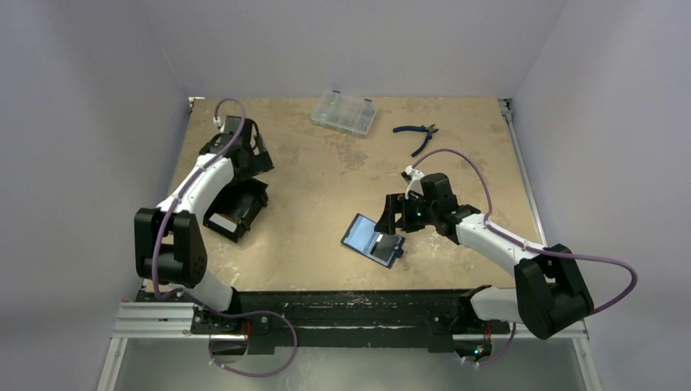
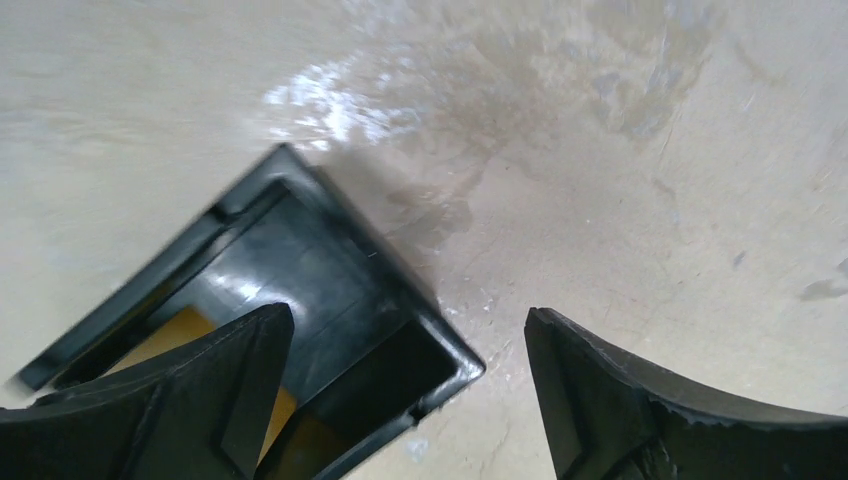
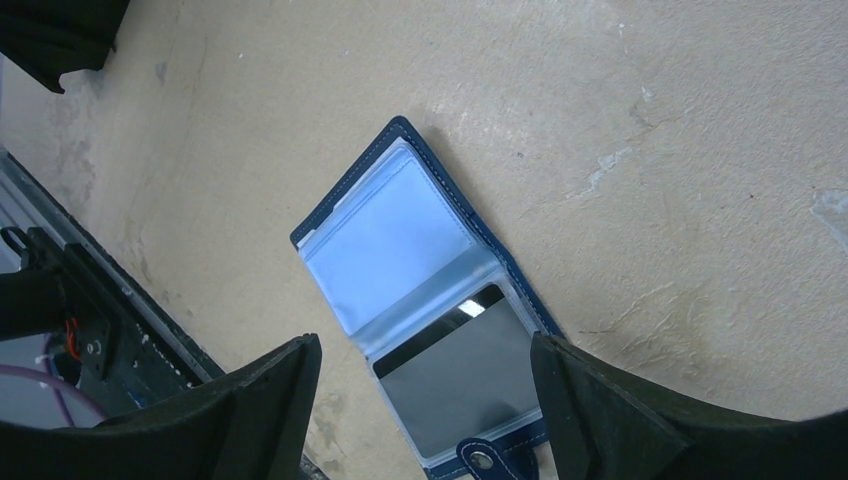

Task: Put the credit cards into the card holder
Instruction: Move the storage box to the center of the board, then pick up the credit card from the storage box.

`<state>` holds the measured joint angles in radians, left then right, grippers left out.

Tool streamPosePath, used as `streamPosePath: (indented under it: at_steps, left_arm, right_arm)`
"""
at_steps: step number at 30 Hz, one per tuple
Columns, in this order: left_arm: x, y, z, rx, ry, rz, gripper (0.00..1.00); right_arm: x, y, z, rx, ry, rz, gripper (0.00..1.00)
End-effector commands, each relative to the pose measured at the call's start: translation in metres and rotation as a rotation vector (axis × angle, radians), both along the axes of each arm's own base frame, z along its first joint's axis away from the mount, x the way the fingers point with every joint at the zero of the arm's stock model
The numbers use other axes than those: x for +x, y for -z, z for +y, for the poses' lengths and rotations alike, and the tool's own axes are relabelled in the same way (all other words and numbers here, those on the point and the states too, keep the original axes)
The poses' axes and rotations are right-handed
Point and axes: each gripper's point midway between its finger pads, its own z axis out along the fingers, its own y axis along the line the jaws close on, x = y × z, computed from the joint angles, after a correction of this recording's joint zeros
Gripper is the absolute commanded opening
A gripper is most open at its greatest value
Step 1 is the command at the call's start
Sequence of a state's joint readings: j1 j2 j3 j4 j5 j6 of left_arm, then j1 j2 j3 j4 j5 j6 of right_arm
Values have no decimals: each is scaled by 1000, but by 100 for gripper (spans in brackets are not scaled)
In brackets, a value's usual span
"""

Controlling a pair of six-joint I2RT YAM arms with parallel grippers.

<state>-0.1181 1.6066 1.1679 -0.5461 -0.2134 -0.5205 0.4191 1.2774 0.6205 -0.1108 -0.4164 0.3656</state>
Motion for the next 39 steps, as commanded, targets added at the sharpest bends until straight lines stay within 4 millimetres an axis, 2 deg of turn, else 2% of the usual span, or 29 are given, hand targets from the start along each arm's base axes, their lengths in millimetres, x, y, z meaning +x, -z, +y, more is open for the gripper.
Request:
streamPosePath:
  at_steps: [1, 5, 8, 11, 14, 17, 22, 25, 30, 39]
  left_arm:
    - [-43, -57, 45, 126, -246, 41, 95]
    - [-98, -54, 84, 155, -495, 145, 100]
    - [-118, -47, 102, 76, -601, 131, 100]
    - [-121, -39, 103, -2, -635, 117, 99]
    - [-128, -27, 98, -35, -666, 184, 97]
    - [-136, -15, 95, -32, -698, 273, 94]
    - [-145, -2, 93, -40, -755, 303, 91]
    - [-141, 12, 87, -75, -759, 323, 91]
    - [-133, 28, 87, -80, -777, 338, 97]
    - [-139, 57, 87, -67, -798, 394, 94]
  right_arm:
    - [6, -10, 10, 39, -42, -43, 85]
    - [4, -9, 11, 27, -49, -43, 85]
    - [-3, -7, 21, 14, -90, -37, 83]
    - [-12, -3, 30, 34, -135, -10, 75]
    - [-19, 3, 32, 43, -155, 20, 58]
    - [-25, 8, 39, 37, -191, 37, 51]
    - [-25, 6, 39, 23, -191, 22, 50]
    - [-23, 4, 39, 22, -186, 13, 50]
    - [-23, 4, 39, 19, -188, 15, 49]
    - [-23, 4, 38, 17, -187, 13, 49]
